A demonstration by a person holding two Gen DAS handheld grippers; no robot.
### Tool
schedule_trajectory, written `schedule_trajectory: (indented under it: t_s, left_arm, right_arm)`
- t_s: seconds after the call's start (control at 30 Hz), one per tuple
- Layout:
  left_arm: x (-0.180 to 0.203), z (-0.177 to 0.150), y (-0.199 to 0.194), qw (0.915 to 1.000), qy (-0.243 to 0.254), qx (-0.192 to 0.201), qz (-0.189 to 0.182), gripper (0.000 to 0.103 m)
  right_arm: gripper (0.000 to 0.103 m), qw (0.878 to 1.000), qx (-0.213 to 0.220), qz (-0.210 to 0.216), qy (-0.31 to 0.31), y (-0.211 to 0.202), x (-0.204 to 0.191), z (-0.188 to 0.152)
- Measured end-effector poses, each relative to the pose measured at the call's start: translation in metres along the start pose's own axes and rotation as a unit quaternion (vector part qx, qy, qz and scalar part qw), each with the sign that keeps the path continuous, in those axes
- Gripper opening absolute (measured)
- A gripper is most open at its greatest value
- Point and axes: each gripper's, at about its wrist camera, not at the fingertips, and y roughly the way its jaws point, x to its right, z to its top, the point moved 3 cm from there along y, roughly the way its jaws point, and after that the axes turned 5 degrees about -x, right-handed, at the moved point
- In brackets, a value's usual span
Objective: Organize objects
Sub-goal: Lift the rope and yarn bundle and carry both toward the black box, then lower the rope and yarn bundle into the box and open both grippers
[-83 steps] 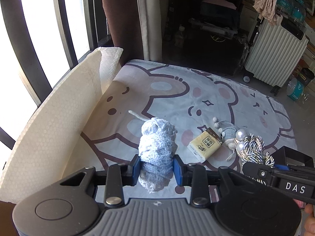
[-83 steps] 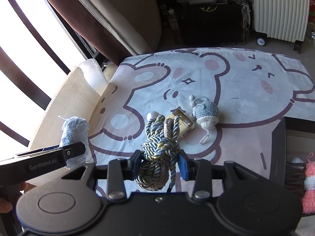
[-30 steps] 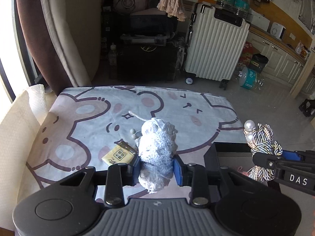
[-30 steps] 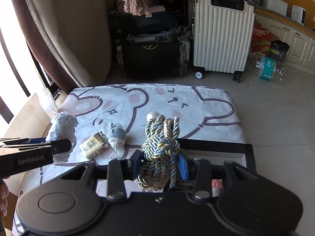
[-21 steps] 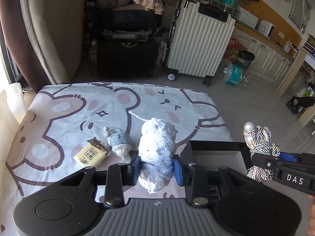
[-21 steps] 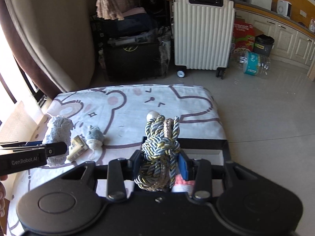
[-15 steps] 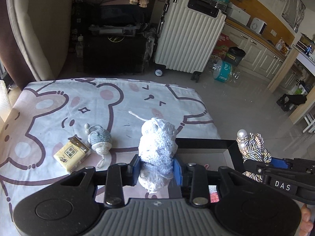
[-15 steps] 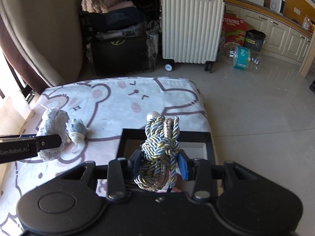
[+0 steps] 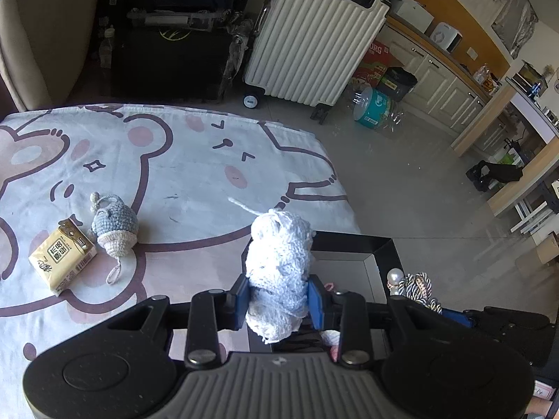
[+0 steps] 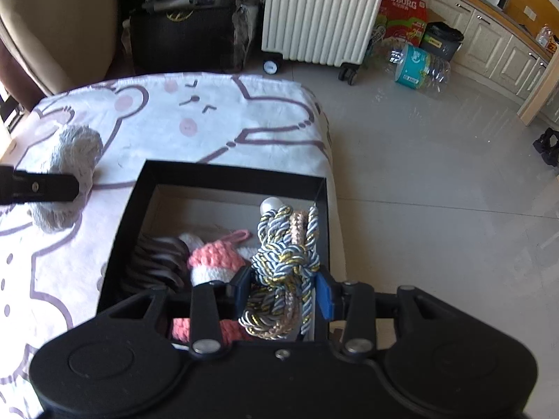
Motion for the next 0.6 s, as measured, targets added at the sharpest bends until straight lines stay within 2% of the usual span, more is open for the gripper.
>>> schedule_trajectory:
  t_s: [0.37,0.6]
  left_arm:
    - [0.004,0.006,0.035,0.9993,-0.023,-0.006,-0.030,0.036]
    - [0.000,0.006,0.061,0.9972,-0.062,-0.007,-0.042,0.036]
  right_arm:
    - [0.041,0.999,-0.043,0.004,-0.029,0.037,-0.002,-0.005]
    - [0.041,0.997,-0.065,0.012,-0.034,0.052,-0.001,-0.011]
